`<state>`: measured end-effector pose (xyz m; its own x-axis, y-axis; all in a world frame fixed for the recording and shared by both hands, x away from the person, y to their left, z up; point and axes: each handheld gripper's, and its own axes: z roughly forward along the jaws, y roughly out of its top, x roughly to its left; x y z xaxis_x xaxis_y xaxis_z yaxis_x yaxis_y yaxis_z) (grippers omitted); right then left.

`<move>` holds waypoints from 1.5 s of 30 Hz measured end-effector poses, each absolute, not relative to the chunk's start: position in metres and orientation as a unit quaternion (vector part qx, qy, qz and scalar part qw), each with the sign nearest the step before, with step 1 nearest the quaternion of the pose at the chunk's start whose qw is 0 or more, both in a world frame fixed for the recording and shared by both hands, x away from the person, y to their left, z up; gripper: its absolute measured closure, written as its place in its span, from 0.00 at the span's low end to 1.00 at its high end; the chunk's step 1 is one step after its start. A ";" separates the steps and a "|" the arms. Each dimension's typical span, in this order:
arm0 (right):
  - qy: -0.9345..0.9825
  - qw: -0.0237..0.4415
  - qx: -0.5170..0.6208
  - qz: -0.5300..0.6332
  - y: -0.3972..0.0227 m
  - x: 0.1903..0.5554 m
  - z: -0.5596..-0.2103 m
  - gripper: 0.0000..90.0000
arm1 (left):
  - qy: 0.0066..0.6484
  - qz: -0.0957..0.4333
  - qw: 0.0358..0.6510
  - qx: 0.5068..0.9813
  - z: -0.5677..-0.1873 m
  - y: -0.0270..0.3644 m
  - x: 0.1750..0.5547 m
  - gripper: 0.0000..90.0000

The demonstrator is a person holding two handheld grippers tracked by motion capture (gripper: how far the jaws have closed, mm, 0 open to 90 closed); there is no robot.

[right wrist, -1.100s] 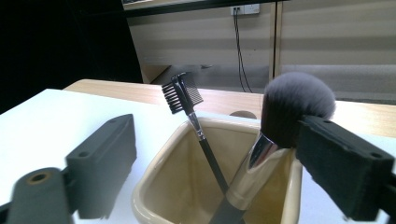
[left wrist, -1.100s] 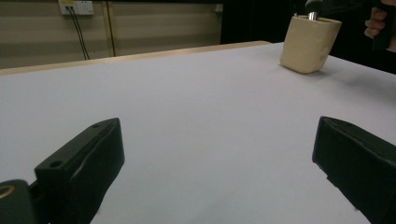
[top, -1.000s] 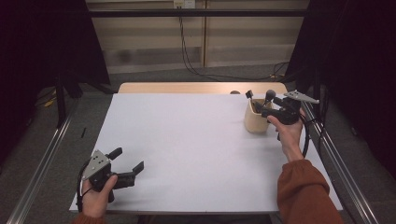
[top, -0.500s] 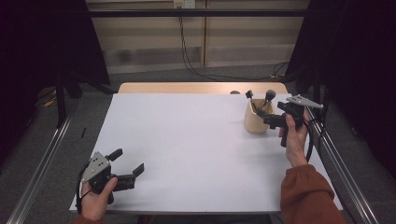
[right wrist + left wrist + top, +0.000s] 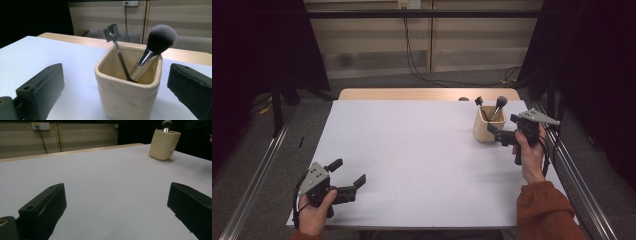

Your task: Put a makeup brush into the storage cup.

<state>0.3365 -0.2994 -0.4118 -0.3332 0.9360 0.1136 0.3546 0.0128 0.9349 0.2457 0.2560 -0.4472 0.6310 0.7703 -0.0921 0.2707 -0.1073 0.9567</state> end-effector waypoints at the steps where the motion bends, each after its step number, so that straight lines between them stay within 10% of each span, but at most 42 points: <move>1: 0.647 0.296 0.497 0.497 -0.299 0.334 -0.412 0.01 | 0.366 0.225 0.558 0.710 -0.447 0.257 0.246 0.03; 45: 0.645 0.312 0.483 0.504 -0.304 0.255 -0.425 0.01 | 0.369 0.230 0.557 0.707 -0.446 0.259 0.242 0.03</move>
